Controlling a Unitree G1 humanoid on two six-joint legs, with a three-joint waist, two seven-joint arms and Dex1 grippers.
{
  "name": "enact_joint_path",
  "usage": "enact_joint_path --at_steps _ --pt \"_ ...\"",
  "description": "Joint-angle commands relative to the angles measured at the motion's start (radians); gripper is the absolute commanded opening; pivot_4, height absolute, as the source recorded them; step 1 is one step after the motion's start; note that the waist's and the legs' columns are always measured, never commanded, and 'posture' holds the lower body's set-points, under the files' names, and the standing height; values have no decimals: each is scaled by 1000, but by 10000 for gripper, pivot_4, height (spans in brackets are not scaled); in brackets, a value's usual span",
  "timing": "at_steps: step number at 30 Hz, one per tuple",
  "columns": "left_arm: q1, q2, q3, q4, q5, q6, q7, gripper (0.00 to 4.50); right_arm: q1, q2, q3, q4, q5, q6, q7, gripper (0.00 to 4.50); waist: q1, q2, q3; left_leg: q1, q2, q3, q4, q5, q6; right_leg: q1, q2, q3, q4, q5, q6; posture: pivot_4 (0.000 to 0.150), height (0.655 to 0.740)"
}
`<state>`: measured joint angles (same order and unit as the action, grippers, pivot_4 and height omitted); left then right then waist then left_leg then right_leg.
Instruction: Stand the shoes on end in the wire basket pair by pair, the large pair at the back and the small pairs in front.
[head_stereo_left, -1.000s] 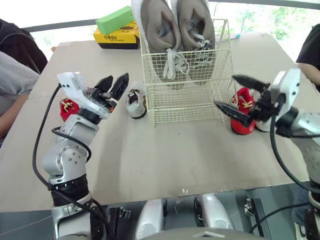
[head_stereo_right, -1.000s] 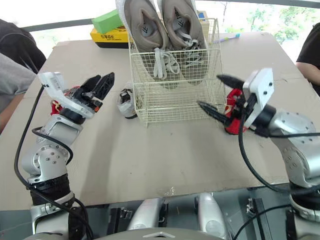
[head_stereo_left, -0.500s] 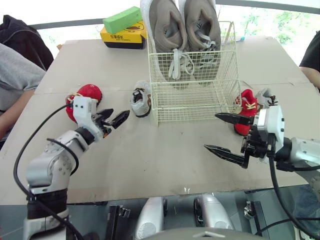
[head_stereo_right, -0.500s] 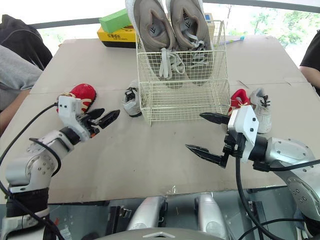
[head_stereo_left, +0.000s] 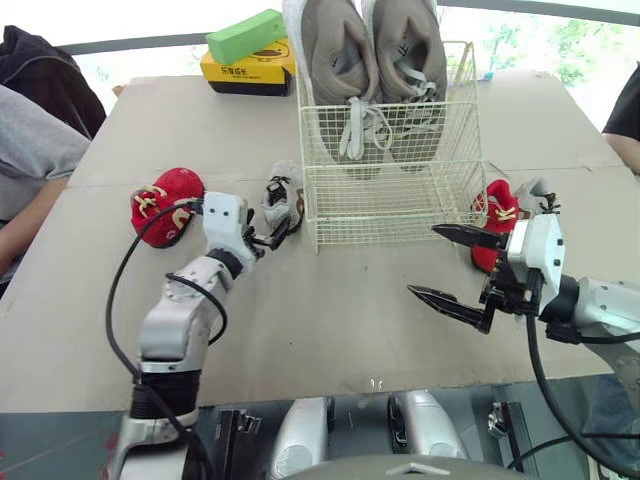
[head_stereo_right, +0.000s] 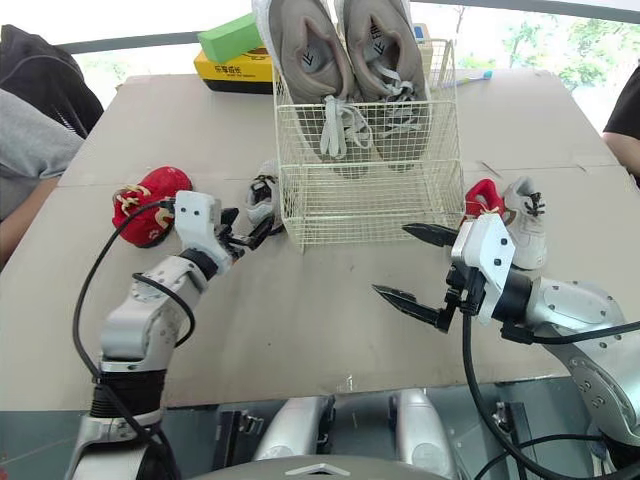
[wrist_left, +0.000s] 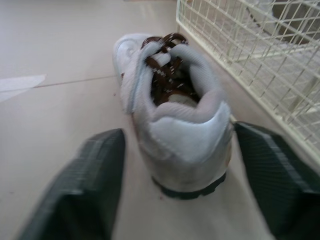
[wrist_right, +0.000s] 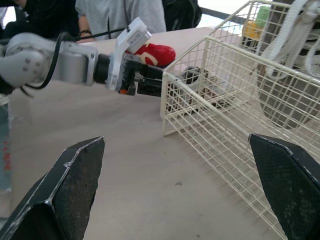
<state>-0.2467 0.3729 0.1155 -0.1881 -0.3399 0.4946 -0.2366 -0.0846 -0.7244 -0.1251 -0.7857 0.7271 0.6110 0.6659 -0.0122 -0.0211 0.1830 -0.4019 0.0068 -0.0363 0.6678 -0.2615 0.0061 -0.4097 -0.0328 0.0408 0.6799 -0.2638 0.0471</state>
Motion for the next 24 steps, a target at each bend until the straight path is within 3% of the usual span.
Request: enact_joint_path --at_steps 1,3,4,6,10,16,19,24 --pt "24 -28 -6 -31 26 -58 3 18878 1 -9 -12 -41 5 -13 -3 45000 0 0 0 0 0 0 0 0 0 0 0 0 0 0 0 1500 7400" --pt "31 -36 5 -26 35 -81 5 11649 -8 -11 -15 -36 7 -7 -9 45000 1 0 0 0 0 0 0 0 0 0 0 0 0 0 0 1500 7400" --pt "36 -34 17 -25 39 -101 0 4796 -18 -9 -14 -29 2 -5 -18 45000 1 0 0 0 0 0 0 0 0 0 0 0 0 0 0 1500 7400" --pt "51 -13 46 -43 47 -152 -21 991 -55 3 -2 -17 -33 -9 -55 45000 -1 0 0 0 0 0 0 0 0 0 0 0 0 0 0 1500 7400" --pt "46 77 182 -131 20 -266 -77 811 -200 14 2 23 16 45 -97 45000 -10 -2 1 0 0 -1 0 0 0 0 1 -1 0 0 0 1500 7400" --pt "55 304 253 -204 -43 -566 -439 811 -584 -40 -8 156 179 225 -85 45000 6 -1 1 0 2 1 0 0 0 -1 1 -1 -2 1 -2 1500 7400" --pt "-5 424 224 -152 -114 -731 -721 811 -813 -95 64 284 162 283 16 45000 9 2 2 -1 0 2 1 -1 2 0 -2 -2 -2 1 -2 1500 7400" --pt "-208 466 80 38 -87 -924 -964 811 -1041 -129 220 434 64 316 155 45000 6 2 2 -6 0 2 2 -1 3 -4 -1 -5 -3 1 -2 1500 7400"
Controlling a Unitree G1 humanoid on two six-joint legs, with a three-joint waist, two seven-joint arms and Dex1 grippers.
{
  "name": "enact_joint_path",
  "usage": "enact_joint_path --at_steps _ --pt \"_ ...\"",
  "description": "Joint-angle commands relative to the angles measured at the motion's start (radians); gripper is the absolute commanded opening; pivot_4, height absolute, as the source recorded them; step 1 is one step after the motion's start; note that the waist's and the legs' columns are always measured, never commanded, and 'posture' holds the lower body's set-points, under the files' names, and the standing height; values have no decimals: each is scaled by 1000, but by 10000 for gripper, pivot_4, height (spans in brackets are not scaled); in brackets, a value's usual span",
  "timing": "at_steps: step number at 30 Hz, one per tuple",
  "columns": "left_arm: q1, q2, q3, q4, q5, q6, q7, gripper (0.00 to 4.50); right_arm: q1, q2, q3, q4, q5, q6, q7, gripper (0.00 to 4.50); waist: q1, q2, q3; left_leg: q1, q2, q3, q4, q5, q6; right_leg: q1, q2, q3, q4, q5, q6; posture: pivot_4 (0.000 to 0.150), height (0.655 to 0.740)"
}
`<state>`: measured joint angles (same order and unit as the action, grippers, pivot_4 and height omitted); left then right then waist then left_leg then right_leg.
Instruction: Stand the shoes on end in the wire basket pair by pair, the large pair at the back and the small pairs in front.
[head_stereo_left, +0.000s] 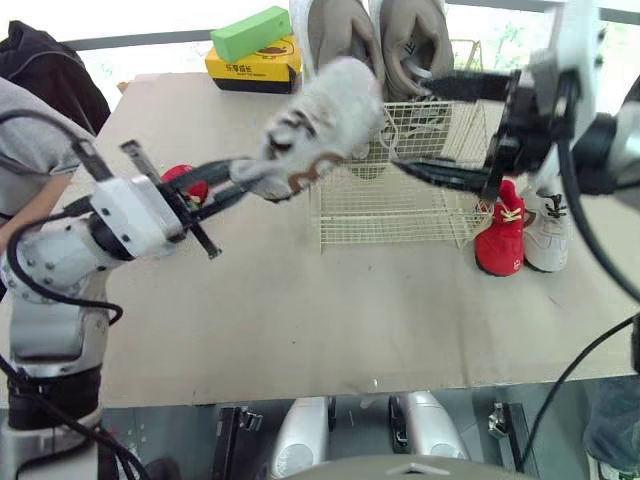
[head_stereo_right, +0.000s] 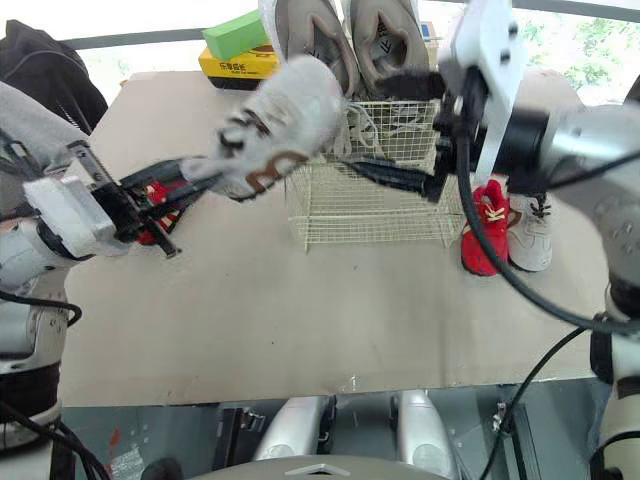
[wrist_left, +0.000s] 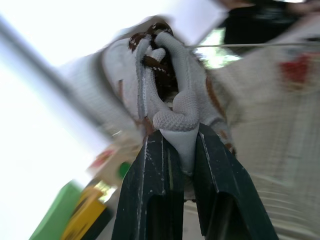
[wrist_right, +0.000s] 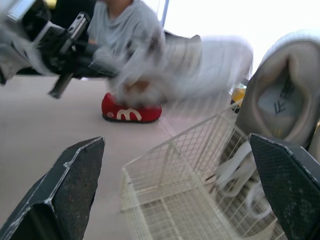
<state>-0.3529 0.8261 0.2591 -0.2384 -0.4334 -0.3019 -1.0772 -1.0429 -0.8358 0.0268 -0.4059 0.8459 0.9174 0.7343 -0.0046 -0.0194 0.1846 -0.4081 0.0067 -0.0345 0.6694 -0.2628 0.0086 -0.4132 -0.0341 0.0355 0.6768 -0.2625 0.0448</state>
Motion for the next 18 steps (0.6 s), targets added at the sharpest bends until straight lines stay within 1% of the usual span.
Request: enact_joint_path --at_steps 1,4,7,8,10,12,14,15,16,17,18 --pt "-143 4 -92 130 17 -170 -160 811 -104 -26 101 69 -83 -1 127 45000 -5 0 0 0 0 0 0 0 0 0 1 -2 0 0 0 1500 7400" --pt "-277 -41 -166 244 23 -296 -251 811 -160 -51 208 109 -140 30 238 45000 -9 0 0 -2 0 0 1 0 0 -1 1 -4 0 0 0 1500 7400" --pt "-363 -78 -215 323 7 -397 -331 811 -180 -57 286 136 -195 40 314 45000 -12 0 0 -8 0 -1 2 0 0 -6 1 -5 1 0 0 1500 7400" --pt "-390 -89 -227 353 -3 -442 -363 810 -177 -50 310 151 -231 28 316 42411 -14 0 0 -8 0 -1 2 0 0 -6 1 -5 1 0 0 1500 7400" --pt "-438 -111 -246 406 -22 -521 -412 810 -136 -82 328 129 -263 20 350 36262 -13 0 0 -8 0 -1 2 0 0 -7 1 -4 1 0 0 1500 7400" --pt "-471 -128 -253 448 -33 -576 -438 810 -102 -104 326 101 -277 19 375 26825 -11 0 0 -9 0 -1 2 0 0 -8 1 -5 1 0 0 1500 7400" --pt "-486 -125 -257 468 -54 -562 -459 810 -87 -104 301 92 -269 39 378 17578 -11 0 0 -9 0 -1 2 0 0 -7 1 -5 1 0 0 1500 7400" --pt "-486 -120 -258 467 -72 -529 -467 5801 -82 -97 276 91 -249 69 370 12811 -12 0 0 -9 0 -1 2 0 0 -7 1 -5 1 0 1 1500 7400" --pt "-480 -114 -254 457 -90 -462 -450 10951 -77 -84 245 93 -223 109 351 10133 -14 0 0 -9 0 -1 3 0 0 -8 1 -5 1 0 1 1500 7400" --pt "-466 -102 -245 431 -107 -327 -385 13745 -72 -70 210 96 -194 152 330 7138 -15 0 0 -9 0 -2 3 0 0 -8 1 -4 2 0 0 1500 7400" --pt "-438 -64 -246 375 -171 -65 -271 18681 -67 -49 163 103 -156 205 304 4264 -17 0 0 -9 0 -2 3 0 0 -8 2 -4 2 0 0 1500 7400"
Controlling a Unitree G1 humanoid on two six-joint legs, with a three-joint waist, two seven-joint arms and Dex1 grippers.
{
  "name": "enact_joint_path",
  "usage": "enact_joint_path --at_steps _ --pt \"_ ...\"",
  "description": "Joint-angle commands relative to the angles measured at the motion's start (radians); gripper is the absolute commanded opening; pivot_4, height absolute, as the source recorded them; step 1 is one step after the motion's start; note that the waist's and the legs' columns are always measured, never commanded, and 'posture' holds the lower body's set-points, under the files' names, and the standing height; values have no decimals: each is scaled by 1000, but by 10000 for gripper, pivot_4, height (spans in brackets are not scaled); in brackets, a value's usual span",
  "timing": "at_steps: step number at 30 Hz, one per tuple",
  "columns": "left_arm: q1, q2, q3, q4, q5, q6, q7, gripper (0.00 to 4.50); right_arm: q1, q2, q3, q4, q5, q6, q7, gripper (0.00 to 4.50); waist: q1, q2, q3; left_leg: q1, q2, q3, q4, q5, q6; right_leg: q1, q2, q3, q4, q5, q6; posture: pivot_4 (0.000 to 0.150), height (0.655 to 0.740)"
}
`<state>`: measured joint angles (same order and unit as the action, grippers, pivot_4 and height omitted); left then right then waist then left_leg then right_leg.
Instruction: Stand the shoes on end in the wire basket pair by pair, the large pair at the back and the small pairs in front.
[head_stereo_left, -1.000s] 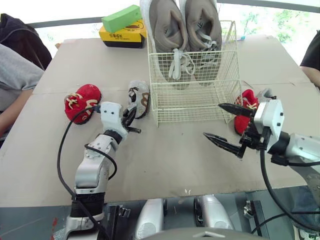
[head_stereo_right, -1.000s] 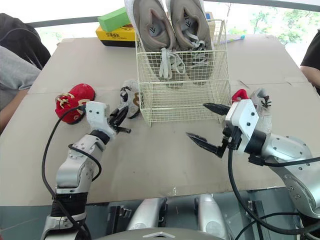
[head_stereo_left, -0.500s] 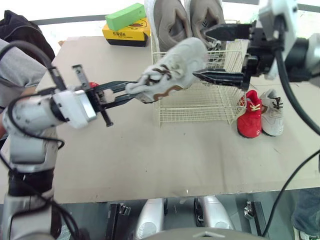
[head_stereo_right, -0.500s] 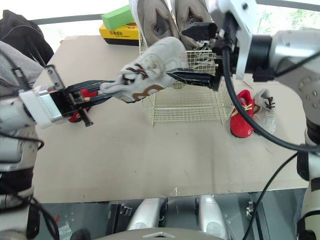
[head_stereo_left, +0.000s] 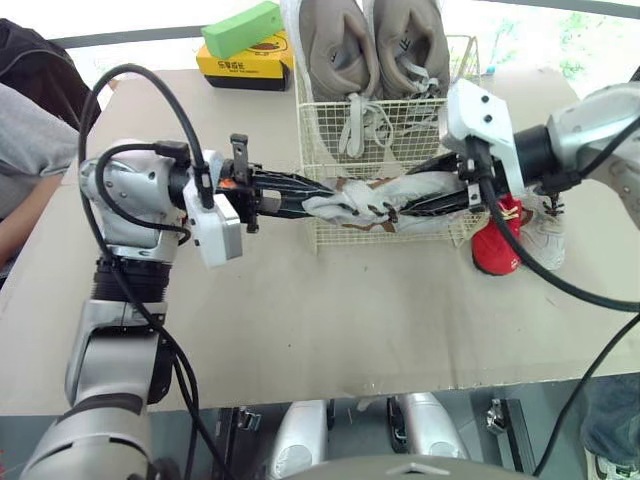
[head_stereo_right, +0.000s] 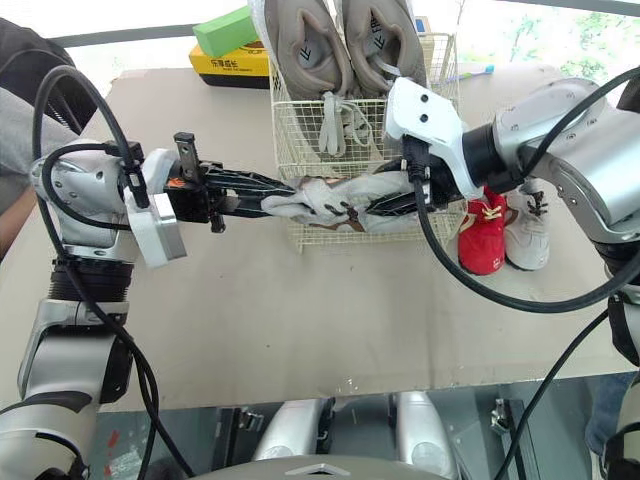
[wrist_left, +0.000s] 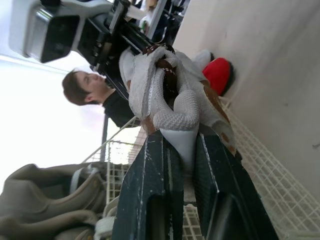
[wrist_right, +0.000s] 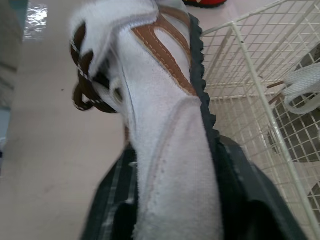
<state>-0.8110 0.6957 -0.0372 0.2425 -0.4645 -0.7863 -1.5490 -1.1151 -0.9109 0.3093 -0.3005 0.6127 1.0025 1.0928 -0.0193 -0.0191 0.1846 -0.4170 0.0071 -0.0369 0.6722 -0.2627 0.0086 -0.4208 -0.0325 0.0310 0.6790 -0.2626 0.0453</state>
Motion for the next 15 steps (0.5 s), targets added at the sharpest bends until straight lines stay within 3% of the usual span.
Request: enact_joint_path --at_steps 1,3,5,10,15 --pt "64 148 49 -189 -335 772 333 22518 15 63 -196 11 132 196 -100 3276 -4 0 0 0 0 -1 0 0 0 0 0 0 0 0 0 1500 7400" --pt "130 255 79 -293 -692 1240 538 32296 32 142 -339 30 220 323 -189 2972 -23 -1 1 0 2 -7 0 0 0 1 0 0 1 0 0 1500 7400" --pt "241 319 130 -366 -880 1437 608 32646 56 237 -483 28 288 422 -289 2928 -35 0 1 0 3 -10 -1 0 0 1 -2 -1 0 0 0 1500 7400" --pt "452 210 217 -548 -1014 1534 898 32646 84 467 -744 -19 387 597 -504 2864 -19 3 0 1 1 -11 -2 1 -2 1 -2 -3 2 0 0 1500 7400" --pt "437 -59 167 -666 -1079 1490 1201 32646 111 703 -859 -71 462 612 -737 2747 2 3 -1 2 -2 -13 1 2 -3 3 -2 -4 4 0 0 1500 7400"
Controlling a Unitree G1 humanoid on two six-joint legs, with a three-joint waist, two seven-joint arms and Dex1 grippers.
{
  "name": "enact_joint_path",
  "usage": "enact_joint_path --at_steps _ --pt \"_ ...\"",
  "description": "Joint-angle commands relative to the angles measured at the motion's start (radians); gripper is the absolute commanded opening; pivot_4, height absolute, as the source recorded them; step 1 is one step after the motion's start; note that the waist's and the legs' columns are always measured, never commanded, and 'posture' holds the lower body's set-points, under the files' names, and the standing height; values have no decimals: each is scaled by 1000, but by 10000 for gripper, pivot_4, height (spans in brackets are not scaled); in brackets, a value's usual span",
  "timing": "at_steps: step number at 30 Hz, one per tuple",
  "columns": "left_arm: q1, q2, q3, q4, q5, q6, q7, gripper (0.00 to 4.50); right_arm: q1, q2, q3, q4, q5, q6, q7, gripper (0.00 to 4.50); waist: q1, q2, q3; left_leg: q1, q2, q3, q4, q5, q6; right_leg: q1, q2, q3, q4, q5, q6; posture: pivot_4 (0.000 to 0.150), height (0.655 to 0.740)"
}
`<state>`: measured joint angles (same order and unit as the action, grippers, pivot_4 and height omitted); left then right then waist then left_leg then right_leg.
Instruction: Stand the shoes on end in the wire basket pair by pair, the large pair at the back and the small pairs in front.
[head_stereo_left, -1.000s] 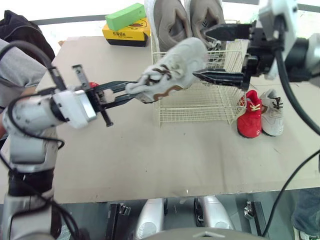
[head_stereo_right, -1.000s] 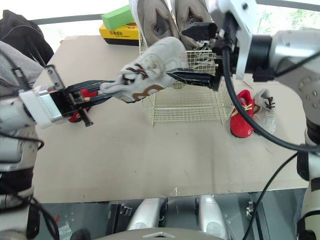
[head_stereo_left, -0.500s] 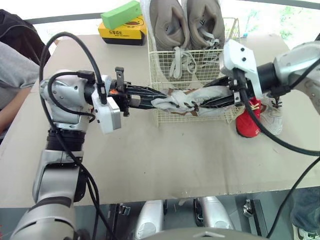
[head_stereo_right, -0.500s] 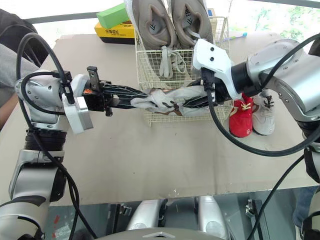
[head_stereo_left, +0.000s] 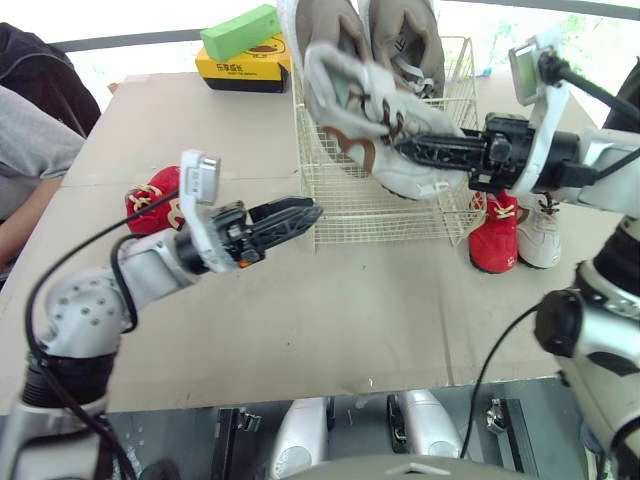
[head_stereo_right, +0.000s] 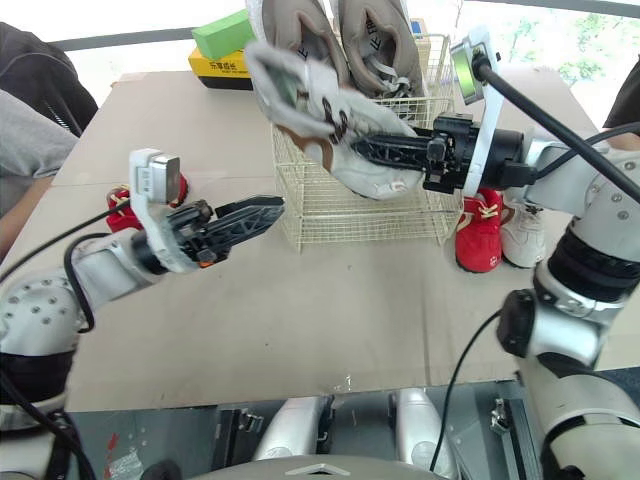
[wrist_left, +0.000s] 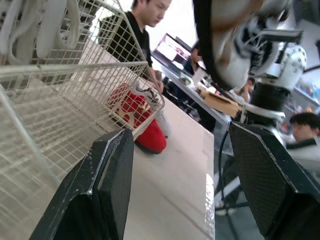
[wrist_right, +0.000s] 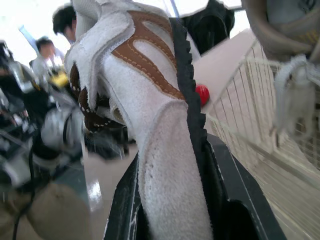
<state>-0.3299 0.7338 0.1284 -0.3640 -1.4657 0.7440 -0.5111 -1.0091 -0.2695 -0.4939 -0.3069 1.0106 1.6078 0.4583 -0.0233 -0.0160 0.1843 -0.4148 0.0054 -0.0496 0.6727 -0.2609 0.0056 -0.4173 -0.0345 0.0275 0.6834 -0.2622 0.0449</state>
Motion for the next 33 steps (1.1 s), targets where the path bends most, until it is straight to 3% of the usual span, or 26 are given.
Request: enact_joint_path --at_steps 1,8,11,16,18,21,22,23,25,30,33 --pt "-70 -132 6 -50 -99 -44 208 32646 15 82 -61 -74 81 7 -132 2741 10 0 0 0 0 0 0 0 0 0 0 0 1 0 0 1500 7400" --pt "-181 -208 45 26 -162 -20 312 32646 46 136 -76 -88 188 -2 -282 2731 3 0 -1 1 -2 0 2 0 0 0 1 1 4 0 0 1500 7400" --pt "-209 -214 66 51 -221 5 328 24508 68 138 -69 -91 243 -22 -335 2728 -5 0 -1 1 -2 0 2 0 0 -1 3 0 5 0 0 1500 7400" --pt "-233 -212 55 80 -207 44 306 3354 116 118 -34 -94 358 -84 -428 2721 -16 0 -1 1 -2 0 2 0 0 0 2 1 5 0 0 1500 7400" --pt "-242 -212 50 82 -189 57 283 634 134 101 -10 -90 413 -124 -471 2717 -17 0 -1 1 -2 0 2 0 0 0 2 1 5 0 0 1500 7400" --pt "-258 -216 49 85 -162 61 265 439 160 65 29 -98 472 -198 -515 2709 -18 0 -1 1 -2 0 2 0 0 -1 2 1 5 0 0 1500 7400" --pt "-267 -215 49 90 -145 60 254 430 171 48 41 -107 487 -226 -521 10702 -18 0 -1 1 -2 0 2 0 0 0 3 1 5 0 0 1500 7400" --pt "-279 -206 49 98 -124 63 233 366 185 18 59 -133 491 -242 -496 12978 -18 0 -1 1 -2 0 2 0 0 -1 3 1 5 0 0 1500 7400" --pt "-298 -187 52 114 -83 70 193 217 209 -30 93 -171 491 -280 -468 22313 -18 0 -1 1 -3 0 2 0 0 0 3 1 4 0 0 1500 7400" --pt "-377 -89 55 192 105 49 12 0 346 -229 171 -340 195 -486 -293 44150 -15 0 -1 0 -3 0 2 0 0 0 4 0 3 -1 0 1500 7400" --pt "-421 -35 51 250 225 17 -116 0 476 -345 175 -417 38 -654 -134 44150 -13 0 -1 0 -4 3 0 0 0 1 5 -1 -2 -1 0 1500 7400"
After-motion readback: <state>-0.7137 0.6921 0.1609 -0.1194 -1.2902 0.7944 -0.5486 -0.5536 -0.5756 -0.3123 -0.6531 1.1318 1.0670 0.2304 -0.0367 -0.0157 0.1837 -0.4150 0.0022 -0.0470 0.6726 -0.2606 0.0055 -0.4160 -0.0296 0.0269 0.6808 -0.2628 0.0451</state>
